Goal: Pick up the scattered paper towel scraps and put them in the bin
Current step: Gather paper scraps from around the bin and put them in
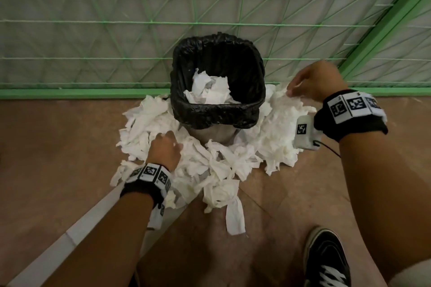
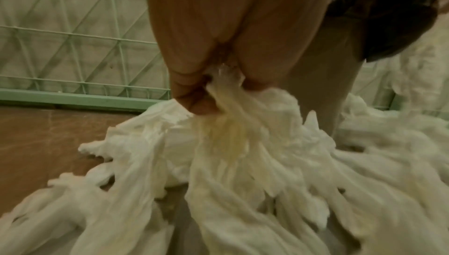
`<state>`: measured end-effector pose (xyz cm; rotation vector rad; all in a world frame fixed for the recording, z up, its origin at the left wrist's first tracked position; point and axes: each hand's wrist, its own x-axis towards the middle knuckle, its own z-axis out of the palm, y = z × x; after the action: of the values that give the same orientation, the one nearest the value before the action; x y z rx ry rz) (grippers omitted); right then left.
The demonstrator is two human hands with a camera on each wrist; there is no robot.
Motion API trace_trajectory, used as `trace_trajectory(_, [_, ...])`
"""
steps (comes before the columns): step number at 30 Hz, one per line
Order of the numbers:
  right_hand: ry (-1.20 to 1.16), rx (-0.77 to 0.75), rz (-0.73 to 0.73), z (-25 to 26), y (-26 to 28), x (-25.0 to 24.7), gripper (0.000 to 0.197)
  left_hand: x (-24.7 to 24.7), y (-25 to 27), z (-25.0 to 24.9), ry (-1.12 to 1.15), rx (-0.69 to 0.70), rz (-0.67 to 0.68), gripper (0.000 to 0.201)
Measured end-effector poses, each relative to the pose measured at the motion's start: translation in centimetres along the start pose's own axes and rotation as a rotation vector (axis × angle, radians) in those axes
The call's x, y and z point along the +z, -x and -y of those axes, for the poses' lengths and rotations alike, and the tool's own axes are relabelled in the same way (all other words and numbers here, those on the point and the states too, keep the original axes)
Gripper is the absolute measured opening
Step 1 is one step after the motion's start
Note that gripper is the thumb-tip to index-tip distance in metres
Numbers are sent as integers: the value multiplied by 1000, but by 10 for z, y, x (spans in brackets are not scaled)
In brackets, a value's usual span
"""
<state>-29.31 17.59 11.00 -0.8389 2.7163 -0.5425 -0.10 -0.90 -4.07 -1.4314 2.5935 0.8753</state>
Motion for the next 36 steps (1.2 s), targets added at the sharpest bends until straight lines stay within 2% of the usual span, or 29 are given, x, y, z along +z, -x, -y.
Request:
trace_trajectory(2, [-29,3,-31,7,-2,-12,5,-13,-1,-5,66,-37,30,36])
trace_trajectory(5, [-124,1,-13,18,-4,-31,12,-29,-6,-6,118,-146,90,40])
trace_trajectory(8, [-119,-111,-145,31,-7,-53,22,-43,-10,-4,188,-235,147,54])
trace_trajectory(9, [-132,-144,-225,36,-11,-60,30,-47,-12,0,135,-228,146,56])
trace_trajectory(12, [-333,-229,-472,61,-11,-79,37,-62,-19,12,-111,-153,130,40])
trace_trajectory(14, [-539,-351,-521,82,-6,-85,37,-74,-23,18,-206,-119,114,37])
trace_trajectory(15, [-546,-399,-506,90,-4,-86,37,-80,-25,18,-216,-94,91,34])
trace_trajectory(18, [-305,-436,-413,112,-2,-85,36,-108,-20,1,-133,-63,52,26])
trace_trajectory(20, [-278,-501,-441,124,0,-80,33,-127,-17,-9,-39,-97,20,29])
trace_trajectory(22, [-431,-576,-429,138,3,-67,24,-145,-13,-18,87,-157,-11,34])
trace_trajectory(25, [-615,-597,-498,148,0,-54,27,-169,-7,-35,103,-80,11,22])
trace_trajectory(28, [-718,-612,-591,154,1,-45,26,-193,-5,-66,255,18,-127,26])
trace_trajectory(29, [-682,-597,-597,154,0,-37,27,-200,-3,-80,327,51,-169,26])
trace_trajectory(30, [-589,-566,-526,155,0,-29,27,-207,1,-97,433,80,-174,24])
trace_trajectory(31, [-449,-538,-378,152,-2,-19,26,-213,6,-113,580,122,-177,22])
trace_trajectory(33, [-193,-455,35,143,3,-2,31,-223,17,-144,812,247,-210,25])
trace_trajectory(34, [-131,-430,153,136,5,3,35,-226,19,-156,915,324,-223,28])
trace_trajectory(35, [-146,-416,174,128,4,7,37,-226,22,-168,992,381,-226,30])
trace_trajectory(36, [-228,-395,122,119,1,7,35,-224,20,-177,1011,418,-226,31])
